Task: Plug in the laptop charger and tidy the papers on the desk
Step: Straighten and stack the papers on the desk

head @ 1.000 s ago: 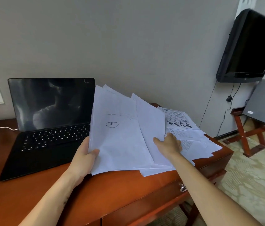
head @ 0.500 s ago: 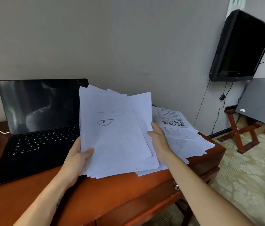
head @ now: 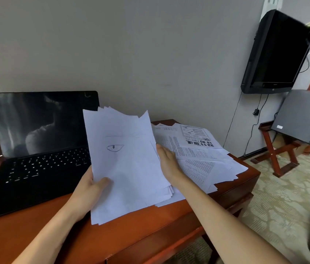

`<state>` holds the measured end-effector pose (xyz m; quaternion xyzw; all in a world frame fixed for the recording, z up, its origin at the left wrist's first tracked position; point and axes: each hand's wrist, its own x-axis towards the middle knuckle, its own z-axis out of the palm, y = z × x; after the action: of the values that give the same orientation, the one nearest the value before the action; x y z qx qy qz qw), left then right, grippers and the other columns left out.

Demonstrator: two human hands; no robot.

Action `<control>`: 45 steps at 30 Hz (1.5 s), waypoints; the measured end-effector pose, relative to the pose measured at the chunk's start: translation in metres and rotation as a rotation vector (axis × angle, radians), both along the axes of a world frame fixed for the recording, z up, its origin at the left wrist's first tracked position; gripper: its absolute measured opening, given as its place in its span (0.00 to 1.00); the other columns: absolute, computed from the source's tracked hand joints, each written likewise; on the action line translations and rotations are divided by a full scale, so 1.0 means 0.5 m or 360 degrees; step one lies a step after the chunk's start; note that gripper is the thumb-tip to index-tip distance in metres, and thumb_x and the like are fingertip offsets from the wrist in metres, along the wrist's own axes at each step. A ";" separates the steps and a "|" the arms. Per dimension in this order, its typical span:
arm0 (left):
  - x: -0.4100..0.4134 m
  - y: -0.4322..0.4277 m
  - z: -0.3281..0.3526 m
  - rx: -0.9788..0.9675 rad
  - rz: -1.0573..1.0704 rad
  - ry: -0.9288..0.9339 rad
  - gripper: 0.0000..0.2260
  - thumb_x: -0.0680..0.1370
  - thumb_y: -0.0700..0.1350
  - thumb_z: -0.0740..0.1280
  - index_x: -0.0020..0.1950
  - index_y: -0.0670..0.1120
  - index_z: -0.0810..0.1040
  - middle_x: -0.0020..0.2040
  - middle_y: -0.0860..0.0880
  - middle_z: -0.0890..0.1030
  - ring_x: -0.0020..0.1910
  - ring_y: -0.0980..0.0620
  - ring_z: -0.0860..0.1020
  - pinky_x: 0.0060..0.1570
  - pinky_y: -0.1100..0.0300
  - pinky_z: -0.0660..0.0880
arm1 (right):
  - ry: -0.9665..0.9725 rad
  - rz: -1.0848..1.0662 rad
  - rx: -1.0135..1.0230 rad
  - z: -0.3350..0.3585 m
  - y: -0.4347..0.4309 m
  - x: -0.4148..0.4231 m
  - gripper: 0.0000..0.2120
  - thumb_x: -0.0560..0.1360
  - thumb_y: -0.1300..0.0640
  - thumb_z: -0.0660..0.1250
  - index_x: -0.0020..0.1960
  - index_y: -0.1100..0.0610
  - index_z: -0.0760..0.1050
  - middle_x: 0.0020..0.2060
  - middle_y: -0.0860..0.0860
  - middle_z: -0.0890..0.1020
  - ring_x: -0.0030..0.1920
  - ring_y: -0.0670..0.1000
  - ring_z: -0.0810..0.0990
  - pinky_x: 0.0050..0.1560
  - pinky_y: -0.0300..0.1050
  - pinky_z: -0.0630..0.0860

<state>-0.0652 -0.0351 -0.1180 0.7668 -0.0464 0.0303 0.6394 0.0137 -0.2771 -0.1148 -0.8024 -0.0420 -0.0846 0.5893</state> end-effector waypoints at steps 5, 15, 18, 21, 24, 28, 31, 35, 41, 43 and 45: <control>0.025 -0.009 0.006 -0.0093 0.0126 -0.0049 0.23 0.84 0.33 0.61 0.64 0.63 0.75 0.56 0.59 0.86 0.54 0.57 0.85 0.50 0.59 0.80 | -0.0160 -0.0267 -0.0415 -0.014 -0.111 0.036 0.16 0.84 0.55 0.58 0.69 0.49 0.75 0.63 0.48 0.74 0.66 0.49 0.65 0.73 0.49 0.63; 0.159 -0.095 0.045 -0.0211 0.0315 -0.0157 0.18 0.81 0.33 0.62 0.63 0.54 0.76 0.54 0.53 0.82 0.54 0.52 0.80 0.46 0.58 0.75 | -0.0054 -0.0489 -0.0812 -0.013 -0.278 0.115 0.20 0.80 0.55 0.65 0.72 0.54 0.72 0.69 0.52 0.74 0.72 0.53 0.65 0.75 0.49 0.62; 0.206 -0.127 0.039 -0.0220 0.0291 -0.0172 0.18 0.81 0.33 0.62 0.65 0.52 0.75 0.55 0.54 0.82 0.54 0.54 0.80 0.49 0.58 0.75 | -0.0073 -0.0486 -0.0929 -0.012 -0.299 0.160 0.23 0.79 0.50 0.68 0.72 0.54 0.72 0.70 0.52 0.74 0.73 0.53 0.64 0.74 0.48 0.61; 0.253 -0.152 0.033 -0.0208 0.0281 -0.0186 0.18 0.81 0.32 0.63 0.65 0.52 0.76 0.54 0.55 0.82 0.53 0.56 0.80 0.50 0.58 0.76 | -0.0019 -0.0469 -0.1083 -0.009 -0.315 0.209 0.32 0.77 0.42 0.69 0.76 0.53 0.67 0.74 0.51 0.70 0.76 0.54 0.62 0.76 0.52 0.60; 0.283 -0.163 0.013 -0.0217 0.0317 -0.0228 0.20 0.80 0.31 0.63 0.62 0.54 0.77 0.53 0.56 0.83 0.52 0.57 0.81 0.50 0.58 0.77 | 0.0223 -0.0386 -0.1076 -0.023 -0.329 0.238 0.38 0.75 0.36 0.68 0.78 0.53 0.64 0.76 0.50 0.69 0.76 0.55 0.64 0.75 0.52 0.63; 0.287 -0.158 -0.007 -0.0197 0.0384 -0.0315 0.25 0.80 0.31 0.63 0.61 0.62 0.76 0.52 0.64 0.84 0.54 0.62 0.81 0.51 0.60 0.75 | -0.0005 -0.0613 -0.1205 -0.067 -0.331 0.239 0.29 0.77 0.36 0.66 0.71 0.52 0.74 0.66 0.49 0.77 0.69 0.54 0.71 0.69 0.53 0.68; 0.273 -0.155 0.001 -0.0177 0.0377 -0.0398 0.29 0.80 0.31 0.63 0.57 0.69 0.75 0.54 0.65 0.82 0.54 0.66 0.79 0.52 0.63 0.73 | -0.0264 -0.0639 -0.1365 -0.076 -0.323 0.233 0.18 0.81 0.44 0.64 0.64 0.53 0.79 0.58 0.50 0.81 0.60 0.55 0.76 0.61 0.52 0.72; 0.277 -0.150 0.002 -0.0145 0.0421 -0.0470 0.28 0.80 0.31 0.63 0.57 0.69 0.74 0.56 0.60 0.81 0.55 0.62 0.79 0.50 0.64 0.72 | -0.0396 -0.0698 -0.1500 -0.071 -0.314 0.231 0.09 0.83 0.53 0.61 0.51 0.56 0.79 0.46 0.51 0.81 0.48 0.55 0.78 0.46 0.49 0.72; 0.278 -0.123 -0.013 -0.0185 0.0550 -0.0444 0.22 0.80 0.31 0.63 0.64 0.57 0.75 0.55 0.60 0.81 0.54 0.62 0.78 0.51 0.60 0.73 | -0.0294 -0.0495 -0.1215 -0.050 -0.305 0.200 0.04 0.81 0.60 0.58 0.53 0.55 0.72 0.41 0.51 0.80 0.41 0.53 0.78 0.42 0.52 0.76; 0.274 -0.117 -0.011 -0.0233 0.0592 -0.0447 0.22 0.80 0.32 0.63 0.65 0.56 0.75 0.55 0.60 0.80 0.54 0.63 0.78 0.52 0.62 0.72 | -0.0249 -0.0298 -0.1123 -0.039 -0.315 0.186 0.07 0.80 0.62 0.60 0.48 0.51 0.70 0.50 0.50 0.83 0.49 0.51 0.81 0.48 0.51 0.79; 0.272 -0.113 -0.008 -0.0288 0.0652 -0.0445 0.21 0.80 0.33 0.63 0.66 0.55 0.75 0.56 0.59 0.80 0.55 0.63 0.78 0.54 0.62 0.72 | -0.0176 -0.0184 -0.1068 -0.034 -0.328 0.165 0.10 0.80 0.63 0.61 0.45 0.50 0.68 0.60 0.49 0.82 0.59 0.50 0.80 0.55 0.47 0.78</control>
<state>0.0706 -0.0915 -0.1219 0.6883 0.0249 0.2688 0.6733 0.0964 -0.4409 -0.1318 -0.9467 -0.0539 -0.1429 0.2835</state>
